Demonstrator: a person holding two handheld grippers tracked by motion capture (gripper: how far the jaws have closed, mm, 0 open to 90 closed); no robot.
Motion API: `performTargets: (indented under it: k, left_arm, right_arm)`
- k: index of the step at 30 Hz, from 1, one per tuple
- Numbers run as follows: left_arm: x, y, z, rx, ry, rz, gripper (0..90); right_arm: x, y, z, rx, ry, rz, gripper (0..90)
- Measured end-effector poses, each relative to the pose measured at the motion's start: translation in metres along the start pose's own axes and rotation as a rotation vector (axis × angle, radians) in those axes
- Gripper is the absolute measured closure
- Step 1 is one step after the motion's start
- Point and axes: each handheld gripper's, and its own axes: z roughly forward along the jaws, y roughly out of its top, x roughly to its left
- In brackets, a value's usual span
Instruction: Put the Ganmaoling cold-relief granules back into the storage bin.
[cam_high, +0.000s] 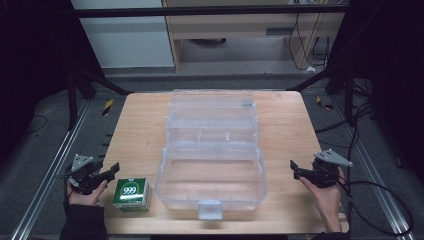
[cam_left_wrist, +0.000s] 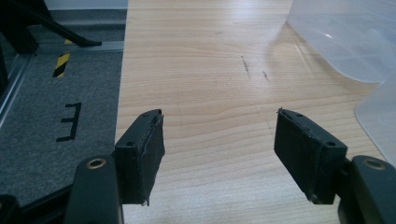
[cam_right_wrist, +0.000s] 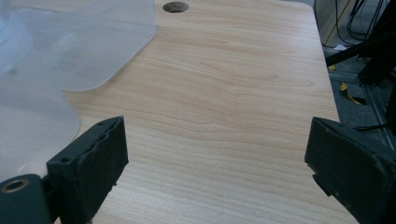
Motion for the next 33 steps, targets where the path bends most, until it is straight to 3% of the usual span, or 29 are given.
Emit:
performTargets:
  k: [4,7,15,21,23,25,28,33]
  left_arm:
    - [-0.003,0.002,0.000,-0.002,-0.032,0.018,32.3]
    - [-0.012,0.005,0.001,0.003,-0.086,0.053,31.7]
    - [-0.021,0.012,0.000,0.002,-0.137,0.122,30.2]
    - [-0.023,0.014,-0.001,0.018,-0.167,0.161,28.4]
    - [-0.023,0.017,-0.002,0.027,-0.200,0.184,28.1]
    - [-0.023,0.018,-0.002,0.030,-0.207,0.192,27.4]
    - [-0.023,0.022,-0.005,0.054,-0.233,0.247,25.8]
    - [-0.021,0.030,-0.009,0.077,-0.282,0.290,23.9]
  right_arm:
    - [0.001,-0.001,0.001,0.011,0.006,-0.011,6.5]
    - [0.000,-0.004,0.002,0.022,0.015,-0.006,6.8]
    - [-0.001,-0.004,0.000,0.029,0.018,-0.003,6.4]
    - [0.000,-0.006,0.000,0.040,0.017,-0.023,6.0]
    - [0.000,-0.006,-0.001,0.042,0.016,-0.021,6.0]
    - [0.000,-0.007,-0.001,0.043,0.015,-0.023,5.9]
    - [-0.001,-0.008,-0.001,0.051,0.010,-0.028,5.6]
    - [-0.002,-0.009,0.000,0.057,0.010,-0.026,5.2]
